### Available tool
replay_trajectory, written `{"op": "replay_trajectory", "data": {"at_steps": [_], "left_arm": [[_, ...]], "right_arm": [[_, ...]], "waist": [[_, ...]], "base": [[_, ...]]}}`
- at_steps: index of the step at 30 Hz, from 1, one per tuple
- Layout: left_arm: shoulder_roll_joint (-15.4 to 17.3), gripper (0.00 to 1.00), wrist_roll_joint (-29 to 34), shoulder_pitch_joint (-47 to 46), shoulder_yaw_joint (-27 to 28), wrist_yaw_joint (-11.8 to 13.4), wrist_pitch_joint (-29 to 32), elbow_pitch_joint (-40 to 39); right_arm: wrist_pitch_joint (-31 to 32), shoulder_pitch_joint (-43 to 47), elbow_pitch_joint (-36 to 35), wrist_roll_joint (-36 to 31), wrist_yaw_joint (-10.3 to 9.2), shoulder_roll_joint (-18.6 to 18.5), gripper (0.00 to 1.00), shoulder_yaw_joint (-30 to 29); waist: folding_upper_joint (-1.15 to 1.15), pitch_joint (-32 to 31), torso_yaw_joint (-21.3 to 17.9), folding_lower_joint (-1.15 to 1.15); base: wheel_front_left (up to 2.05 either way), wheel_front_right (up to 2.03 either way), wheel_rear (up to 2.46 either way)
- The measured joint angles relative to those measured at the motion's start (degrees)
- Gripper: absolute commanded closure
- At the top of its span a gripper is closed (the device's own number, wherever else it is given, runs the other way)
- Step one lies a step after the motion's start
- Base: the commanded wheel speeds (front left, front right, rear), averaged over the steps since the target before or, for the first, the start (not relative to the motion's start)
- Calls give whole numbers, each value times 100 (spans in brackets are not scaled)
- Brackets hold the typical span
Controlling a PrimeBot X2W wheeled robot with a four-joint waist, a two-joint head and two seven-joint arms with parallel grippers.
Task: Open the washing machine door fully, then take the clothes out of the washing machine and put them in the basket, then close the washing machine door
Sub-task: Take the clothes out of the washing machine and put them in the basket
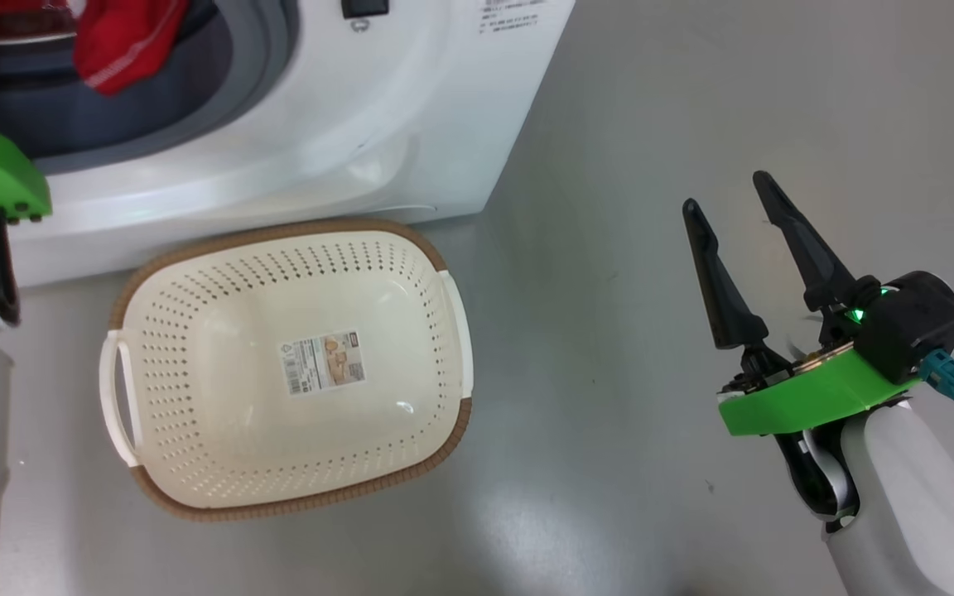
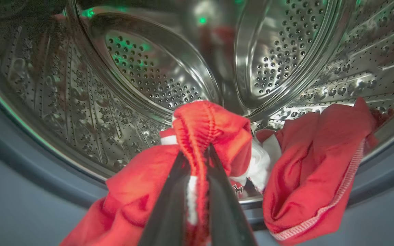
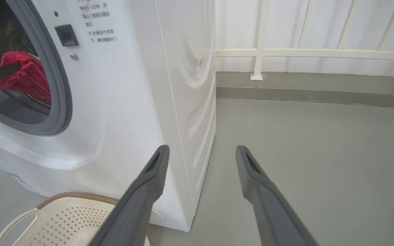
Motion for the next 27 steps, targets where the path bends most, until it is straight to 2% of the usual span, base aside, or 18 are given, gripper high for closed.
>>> {"op": "replay_trajectory", "data": {"at_steps": [8,13,27], "left_arm": [[-96,100,10,788,92,-38,-9,-1073],[-178,100,75,1311,135,25,-10,-1788],[-268,100,97,2310,229,123,-34,-2816]], "right_arm": [[0,141,24,0,0,0,0,3],[0,215,40,-10,0,2,0,-15],[0,269,178,-27,0,56,0,1]], "waist": [[0,-352,30,0],[0,-538,56,0],[0,-985,123,0]], "base": [[0,0,0],[0,0,0],[0,0,0]]}}
